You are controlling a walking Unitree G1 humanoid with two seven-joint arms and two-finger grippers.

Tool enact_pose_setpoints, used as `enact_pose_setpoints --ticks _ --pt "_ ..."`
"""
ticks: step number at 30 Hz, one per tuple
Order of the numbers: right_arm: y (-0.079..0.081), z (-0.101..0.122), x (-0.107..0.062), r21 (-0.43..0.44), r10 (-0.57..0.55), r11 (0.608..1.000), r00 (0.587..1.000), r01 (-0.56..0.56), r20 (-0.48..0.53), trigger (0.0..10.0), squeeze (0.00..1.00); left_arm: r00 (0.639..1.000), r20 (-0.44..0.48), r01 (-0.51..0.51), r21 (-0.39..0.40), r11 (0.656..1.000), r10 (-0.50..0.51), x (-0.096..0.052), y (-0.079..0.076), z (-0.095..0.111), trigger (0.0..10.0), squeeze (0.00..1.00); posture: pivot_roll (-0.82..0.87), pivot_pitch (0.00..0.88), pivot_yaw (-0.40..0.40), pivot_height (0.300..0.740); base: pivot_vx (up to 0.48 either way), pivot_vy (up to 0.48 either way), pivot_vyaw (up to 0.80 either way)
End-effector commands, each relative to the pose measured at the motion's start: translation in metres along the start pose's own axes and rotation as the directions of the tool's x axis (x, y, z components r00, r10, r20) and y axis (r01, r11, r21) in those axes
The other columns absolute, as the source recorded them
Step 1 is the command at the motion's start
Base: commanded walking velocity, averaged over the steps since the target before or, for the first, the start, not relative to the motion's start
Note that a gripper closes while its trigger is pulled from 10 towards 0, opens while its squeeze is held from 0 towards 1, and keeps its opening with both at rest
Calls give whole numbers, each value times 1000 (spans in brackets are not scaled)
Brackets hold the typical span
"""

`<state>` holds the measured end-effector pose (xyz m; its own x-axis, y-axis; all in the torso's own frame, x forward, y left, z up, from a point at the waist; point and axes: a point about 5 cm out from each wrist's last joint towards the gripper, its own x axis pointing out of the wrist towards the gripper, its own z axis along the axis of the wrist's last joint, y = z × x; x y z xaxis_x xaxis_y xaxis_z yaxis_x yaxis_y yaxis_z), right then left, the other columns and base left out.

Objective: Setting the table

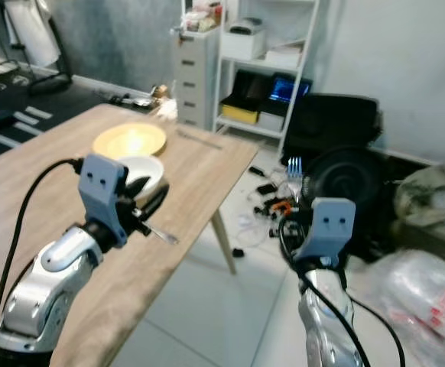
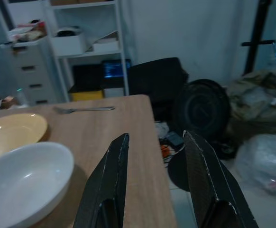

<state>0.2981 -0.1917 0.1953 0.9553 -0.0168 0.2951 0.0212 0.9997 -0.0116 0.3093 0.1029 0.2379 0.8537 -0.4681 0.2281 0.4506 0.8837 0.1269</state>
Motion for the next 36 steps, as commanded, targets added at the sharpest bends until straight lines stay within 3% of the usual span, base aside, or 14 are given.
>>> enact_pose_setpoints --ticks 1,5,14,36 --pt "7 -7 -4 -9 42 999 999 -42 -27 10000 0 1000 -11 -12 -10 1000 12 -3 2 -5 10000 0 7 23 88 740 0 0 -781" --pt "16 -11 -6 -7 108 994 993 -108 -45 10000 0 999 0 -48 -28 998 48 -2 1 -7 10000 0 -10 10 63 740 0 0 -781" --pt "7 -17 -6 61 48 997 997 -44 -66 10000 0 999 8 -51 -38 998 51 1 -1 -7 10000 0 -15 7 81 740 0 0 -784" --pt "9 -17 -7 75 37 997 997 -33 -61 10000 0 996 -6 -88 -49 995 88 2 2 -12 10000 0 -15 8 86 740 0 0 -782"
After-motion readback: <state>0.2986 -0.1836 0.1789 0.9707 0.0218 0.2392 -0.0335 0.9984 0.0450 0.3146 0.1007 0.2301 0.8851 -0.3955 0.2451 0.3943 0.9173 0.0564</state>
